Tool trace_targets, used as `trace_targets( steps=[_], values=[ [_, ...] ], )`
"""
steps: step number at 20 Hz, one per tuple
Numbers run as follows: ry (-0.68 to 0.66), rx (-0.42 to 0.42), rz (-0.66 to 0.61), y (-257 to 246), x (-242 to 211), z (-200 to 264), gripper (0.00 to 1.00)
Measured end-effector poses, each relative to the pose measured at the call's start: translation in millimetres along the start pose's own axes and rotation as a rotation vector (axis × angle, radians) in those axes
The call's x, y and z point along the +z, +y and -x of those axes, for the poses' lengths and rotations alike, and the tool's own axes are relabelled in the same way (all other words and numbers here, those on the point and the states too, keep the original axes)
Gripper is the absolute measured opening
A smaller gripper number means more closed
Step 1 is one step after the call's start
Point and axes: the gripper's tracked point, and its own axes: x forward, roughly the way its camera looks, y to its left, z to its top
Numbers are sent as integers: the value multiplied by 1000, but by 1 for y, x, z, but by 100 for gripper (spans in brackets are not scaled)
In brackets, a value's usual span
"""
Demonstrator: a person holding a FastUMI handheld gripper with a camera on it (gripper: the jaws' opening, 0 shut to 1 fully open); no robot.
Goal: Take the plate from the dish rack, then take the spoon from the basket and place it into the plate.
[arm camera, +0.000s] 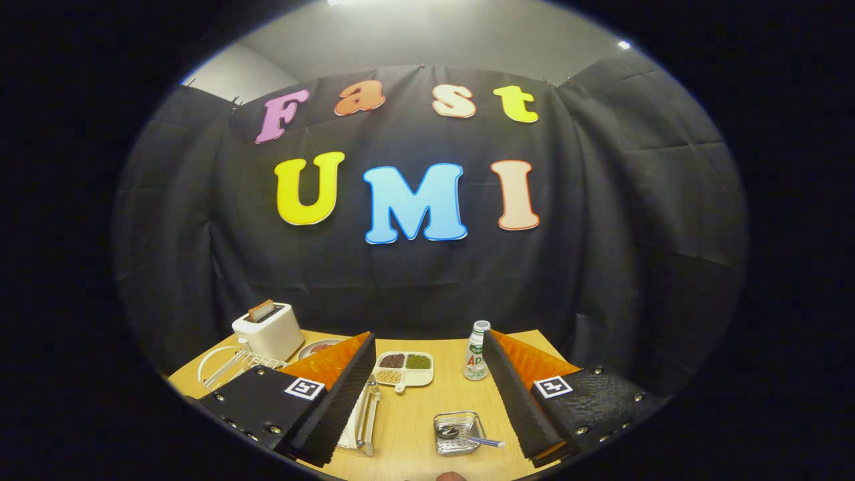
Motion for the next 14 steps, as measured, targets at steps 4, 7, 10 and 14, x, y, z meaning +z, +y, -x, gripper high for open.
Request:
trace_targets(
  steps=[4,7,10,14],
  values=[
    [65,27,-3,31,-11,-7,98],
    [159,53,-17,56,-27,-15,98],
    [269,110,-32,87,-44,-24,98],
    [403,141,-61,119,-65,-37,98]
  ],
)
